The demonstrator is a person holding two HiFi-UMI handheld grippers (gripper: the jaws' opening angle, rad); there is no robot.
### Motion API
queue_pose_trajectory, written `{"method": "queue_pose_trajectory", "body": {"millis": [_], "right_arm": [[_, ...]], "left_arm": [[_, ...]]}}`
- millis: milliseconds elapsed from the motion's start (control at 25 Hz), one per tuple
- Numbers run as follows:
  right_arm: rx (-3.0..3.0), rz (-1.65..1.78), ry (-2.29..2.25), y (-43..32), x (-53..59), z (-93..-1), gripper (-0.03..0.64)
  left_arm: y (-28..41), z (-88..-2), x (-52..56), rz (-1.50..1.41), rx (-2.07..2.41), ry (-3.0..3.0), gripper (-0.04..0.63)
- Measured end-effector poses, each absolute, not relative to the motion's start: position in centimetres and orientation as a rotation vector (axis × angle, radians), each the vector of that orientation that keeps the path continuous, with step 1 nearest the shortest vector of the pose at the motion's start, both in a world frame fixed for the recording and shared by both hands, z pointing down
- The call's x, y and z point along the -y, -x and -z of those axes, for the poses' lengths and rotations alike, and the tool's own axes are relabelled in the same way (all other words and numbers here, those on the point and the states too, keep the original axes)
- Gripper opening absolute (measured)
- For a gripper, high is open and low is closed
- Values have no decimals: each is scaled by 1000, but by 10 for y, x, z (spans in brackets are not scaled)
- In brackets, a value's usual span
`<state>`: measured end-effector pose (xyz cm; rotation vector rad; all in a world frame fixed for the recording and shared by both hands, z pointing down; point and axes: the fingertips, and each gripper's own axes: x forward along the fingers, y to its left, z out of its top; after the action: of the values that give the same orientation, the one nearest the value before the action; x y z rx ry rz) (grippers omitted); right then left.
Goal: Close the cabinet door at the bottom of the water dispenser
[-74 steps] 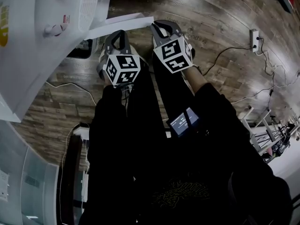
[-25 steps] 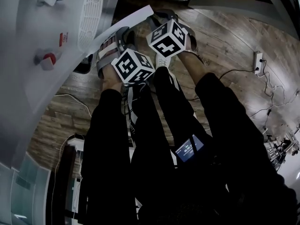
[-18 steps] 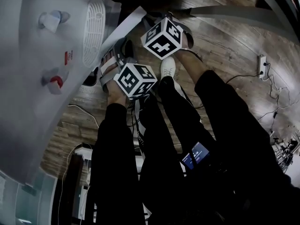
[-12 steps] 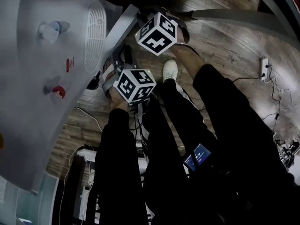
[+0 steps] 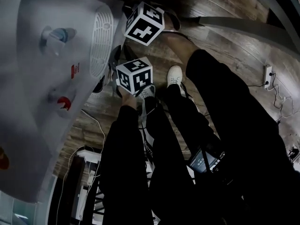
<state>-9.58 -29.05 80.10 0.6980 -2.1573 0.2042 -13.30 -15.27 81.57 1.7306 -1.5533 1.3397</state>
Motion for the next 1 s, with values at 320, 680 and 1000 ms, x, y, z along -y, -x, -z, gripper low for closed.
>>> {"method": "queue_pose_trajectory", "body": {"millis": [320,680,1000], "right_arm": [[2245,-210,-662,126,309,-804,-2],[2226,-181,-669,111,299,-801,0],[2211,-262,-746,53,238,-797,0]], "left_arm": [[135,-807,165,-1179,1726,-1716,44],[120,-798,164,-1090,1678,-1799,9],[102,-776,161,-959,1620,-1888,8]]}}
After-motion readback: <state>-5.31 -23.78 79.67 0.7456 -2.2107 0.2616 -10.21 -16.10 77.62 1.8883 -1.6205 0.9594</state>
